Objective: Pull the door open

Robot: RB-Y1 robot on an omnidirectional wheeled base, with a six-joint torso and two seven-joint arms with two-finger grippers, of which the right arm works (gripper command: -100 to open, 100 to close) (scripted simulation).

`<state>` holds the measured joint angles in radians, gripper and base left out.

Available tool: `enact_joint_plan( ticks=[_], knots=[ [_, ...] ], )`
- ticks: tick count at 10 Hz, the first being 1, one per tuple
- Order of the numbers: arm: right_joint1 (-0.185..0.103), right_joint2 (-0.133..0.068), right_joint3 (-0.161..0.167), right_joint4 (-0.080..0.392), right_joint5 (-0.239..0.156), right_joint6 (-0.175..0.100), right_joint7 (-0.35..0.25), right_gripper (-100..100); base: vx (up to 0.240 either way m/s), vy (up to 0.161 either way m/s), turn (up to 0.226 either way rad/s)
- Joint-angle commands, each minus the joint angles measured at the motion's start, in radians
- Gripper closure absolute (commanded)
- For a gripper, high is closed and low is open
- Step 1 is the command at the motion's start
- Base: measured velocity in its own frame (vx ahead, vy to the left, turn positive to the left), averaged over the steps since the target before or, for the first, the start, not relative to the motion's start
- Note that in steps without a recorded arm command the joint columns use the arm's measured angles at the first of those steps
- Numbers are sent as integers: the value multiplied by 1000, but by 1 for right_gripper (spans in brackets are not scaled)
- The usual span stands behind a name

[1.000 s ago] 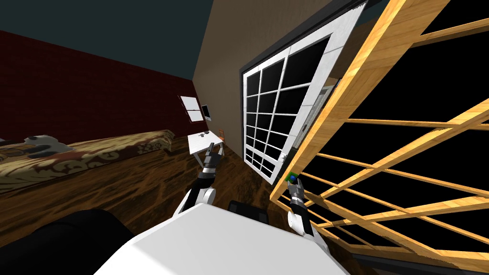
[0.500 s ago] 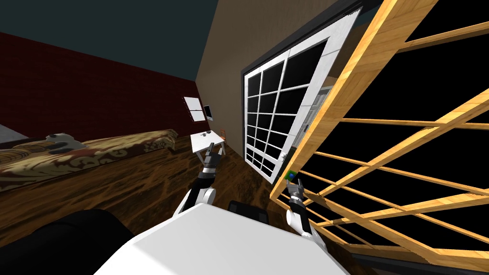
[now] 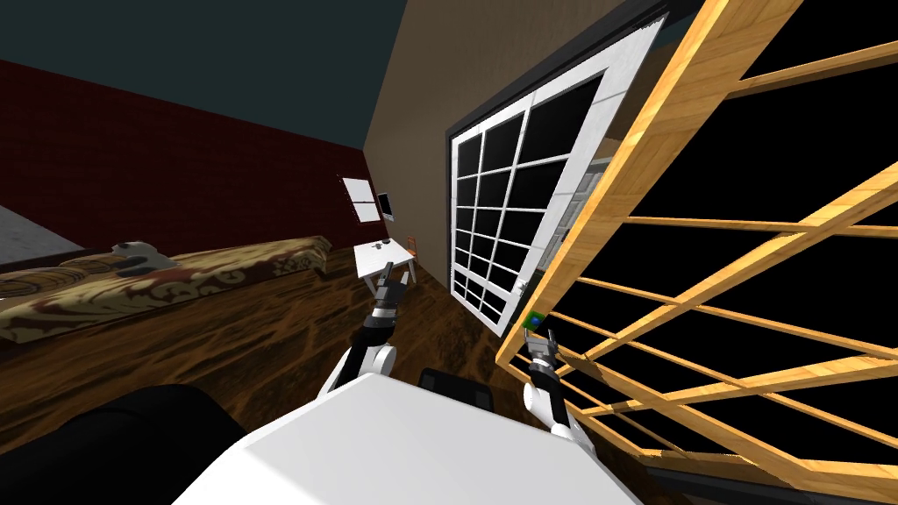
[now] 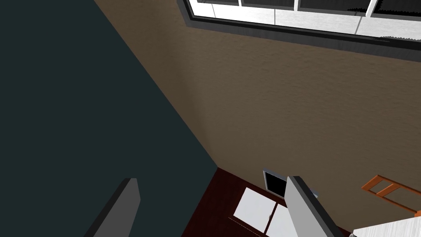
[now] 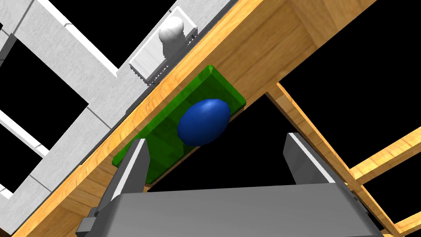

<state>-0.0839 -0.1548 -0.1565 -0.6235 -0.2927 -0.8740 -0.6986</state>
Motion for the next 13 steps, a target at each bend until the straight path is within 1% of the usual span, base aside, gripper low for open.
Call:
enact_joint_plan(
  ticks=[1, 3, 4, 5, 6, 7, 8, 9, 11, 12, 13],
  knots=[
    [1, 1, 3, -3, -8, 2, -35, -100, -42, -16, 22],
    [-3, 5, 14, -3, -35, 2, -99, -100, -47, -16, 51],
    [-3, 5, 14, -3, -35, 2, -117, -100, -43, -10, 13],
    [-5, 6, 20, -3, -48, 3, -151, -100, -35, -9, 33],
    [-5, 6, 20, -3, -48, 3, -158, -100, -25, -9, 17],
    [-7, 8, 25, -2, -62, 3, -199, -100, -29, -10, 36],
    [-9, 10, 31, -2, -75, 4, -224, -100, -47, -19, 55],
    [-9, 10, 31, -2, -75, 4, -238, -100, -40, -12, 21],
    [-12, 13, 41, -1, -101, 5, -302, -100, -47, -10, 48],
    [-12, 13, 41, -1, -101, 5, -312, -100, -47, -12, 16],
    [-14, 14, 46, -1, -113, 6, -345, -100, -36, -10, 28]
  ],
)
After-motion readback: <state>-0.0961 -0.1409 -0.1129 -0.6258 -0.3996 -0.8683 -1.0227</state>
